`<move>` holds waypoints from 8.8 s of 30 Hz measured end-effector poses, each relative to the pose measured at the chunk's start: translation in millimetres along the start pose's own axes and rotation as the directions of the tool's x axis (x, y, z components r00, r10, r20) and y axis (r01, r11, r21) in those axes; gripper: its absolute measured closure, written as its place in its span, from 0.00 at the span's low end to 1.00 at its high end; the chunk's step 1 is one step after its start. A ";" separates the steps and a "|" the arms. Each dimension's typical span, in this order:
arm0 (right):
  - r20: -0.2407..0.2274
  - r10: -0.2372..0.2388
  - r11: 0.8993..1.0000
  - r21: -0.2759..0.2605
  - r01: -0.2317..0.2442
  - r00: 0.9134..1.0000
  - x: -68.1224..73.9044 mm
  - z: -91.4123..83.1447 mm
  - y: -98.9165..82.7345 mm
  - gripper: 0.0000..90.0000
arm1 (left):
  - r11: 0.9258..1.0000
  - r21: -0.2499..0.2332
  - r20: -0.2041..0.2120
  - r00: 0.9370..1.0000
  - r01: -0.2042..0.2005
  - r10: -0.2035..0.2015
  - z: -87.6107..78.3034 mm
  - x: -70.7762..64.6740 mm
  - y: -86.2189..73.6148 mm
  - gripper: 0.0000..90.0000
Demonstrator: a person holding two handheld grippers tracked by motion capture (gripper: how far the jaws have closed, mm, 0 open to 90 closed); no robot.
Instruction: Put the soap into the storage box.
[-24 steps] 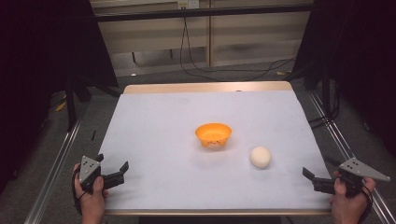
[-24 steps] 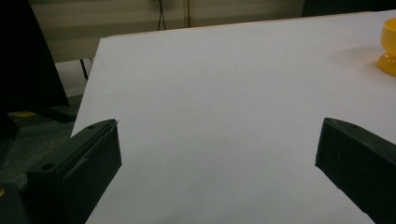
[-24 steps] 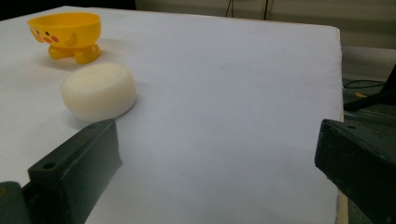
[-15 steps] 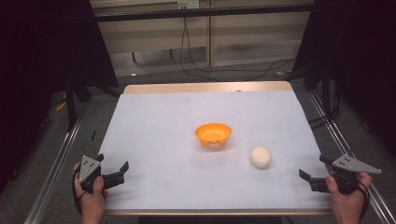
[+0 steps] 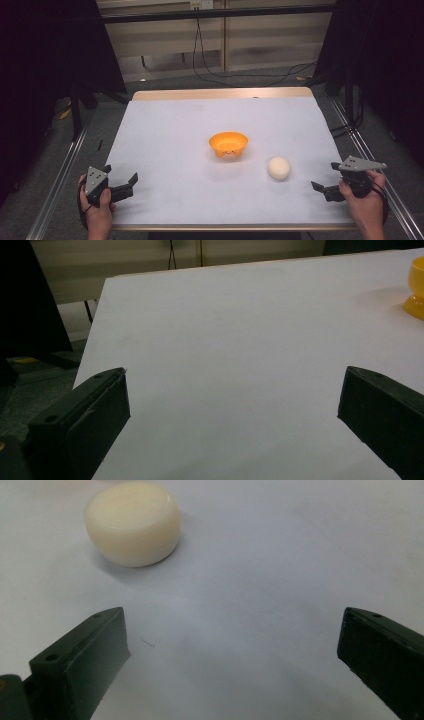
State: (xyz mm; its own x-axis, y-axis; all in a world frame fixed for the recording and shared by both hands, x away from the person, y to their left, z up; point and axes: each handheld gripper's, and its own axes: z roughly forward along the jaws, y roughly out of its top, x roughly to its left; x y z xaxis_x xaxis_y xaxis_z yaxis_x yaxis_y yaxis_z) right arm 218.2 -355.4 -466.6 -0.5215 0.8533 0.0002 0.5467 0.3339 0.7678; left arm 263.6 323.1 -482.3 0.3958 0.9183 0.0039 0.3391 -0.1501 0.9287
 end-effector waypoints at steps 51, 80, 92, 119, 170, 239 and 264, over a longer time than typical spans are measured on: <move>-0.242 -0.208 0.878 0.382 0.290 0.948 23.2 64.1 85.9 0.02 | 1.000 0.000 0.003 1.000 0.000 0.000 -0.1 0.2 0.0 0.00; -0.311 -0.234 0.857 0.382 0.346 0.921 42.3 88.4 110.0 0.08 | 1.000 0.002 0.009 1.000 -0.003 0.003 0.0 0.4 0.1 0.00; -0.320 -0.230 0.849 0.395 0.350 0.919 48.3 97.7 113.1 0.14 | 1.000 0.000 0.010 1.000 0.000 0.000 -0.1 0.4 0.0 0.00; -0.317 -0.237 0.830 0.425 0.361 0.919 50.2 109.0 111.4 0.22 | 1.000 0.004 0.011 1.000 0.001 -0.001 0.1 1.1 0.1 0.00; -0.335 -0.266 0.829 0.399 0.392 0.904 53.3 106.3 134.2 0.25 | 1.000 0.002 0.011 1.000 0.002 -0.002 0.0 0.7 0.1 0.00; -0.425 -0.324 0.817 0.324 0.476 0.845 69.6 123.6 220.8 0.25 | 1.000 0.002 0.014 1.000 0.000 0.000 -0.3 1.2 0.0 0.00; -0.439 -0.351 0.800 0.317 0.509 0.827 84.4 136.9 240.8 0.25 | 1.000 0.001 0.014 1.000 0.003 -0.003 -0.3 1.3 0.0 0.00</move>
State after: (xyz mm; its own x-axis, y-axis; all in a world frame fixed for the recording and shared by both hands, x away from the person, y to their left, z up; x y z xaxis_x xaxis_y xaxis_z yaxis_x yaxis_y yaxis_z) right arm 395.5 -148.1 -369.4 -0.9109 0.4124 0.0116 0.3802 0.8283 0.4115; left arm 263.9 324.5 -482.3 0.4071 0.9134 -0.0041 0.3411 -0.1478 0.9283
